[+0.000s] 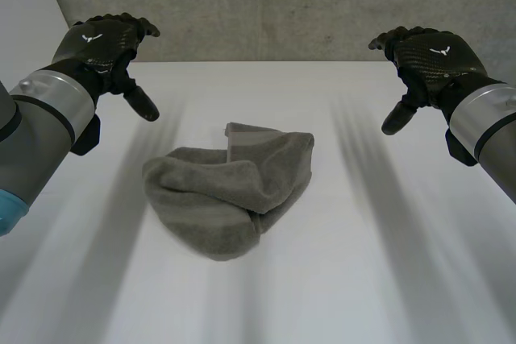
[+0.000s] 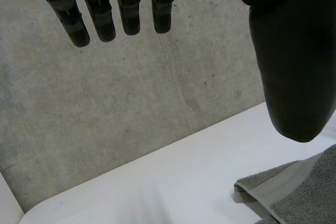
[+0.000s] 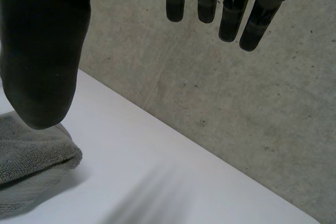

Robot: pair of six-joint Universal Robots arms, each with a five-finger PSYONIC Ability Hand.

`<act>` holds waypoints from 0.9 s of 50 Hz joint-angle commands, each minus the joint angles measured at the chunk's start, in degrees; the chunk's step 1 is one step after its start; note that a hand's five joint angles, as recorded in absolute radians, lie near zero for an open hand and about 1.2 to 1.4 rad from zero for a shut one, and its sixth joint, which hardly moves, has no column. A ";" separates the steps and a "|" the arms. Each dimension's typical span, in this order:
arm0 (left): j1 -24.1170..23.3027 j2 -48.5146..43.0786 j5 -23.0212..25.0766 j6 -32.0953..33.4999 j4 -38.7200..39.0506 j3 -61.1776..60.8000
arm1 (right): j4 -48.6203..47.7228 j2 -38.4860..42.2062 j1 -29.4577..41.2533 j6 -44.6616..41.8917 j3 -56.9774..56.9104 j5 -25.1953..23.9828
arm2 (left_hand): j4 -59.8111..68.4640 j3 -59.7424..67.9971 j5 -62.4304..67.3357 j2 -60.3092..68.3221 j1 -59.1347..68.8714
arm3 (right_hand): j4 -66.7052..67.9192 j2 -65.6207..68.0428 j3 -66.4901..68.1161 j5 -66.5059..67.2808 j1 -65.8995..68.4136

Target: Fold the towel.

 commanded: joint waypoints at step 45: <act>0.26 -12.97 0.53 5.45 -1.67 -11.52 | -5.19 47.21 8.70 -2.99 -30.27 -21.97 | -3.18 -2.58 33.40 32.39 29.70 | -3.05 34.65 -1.87 35.51 35.64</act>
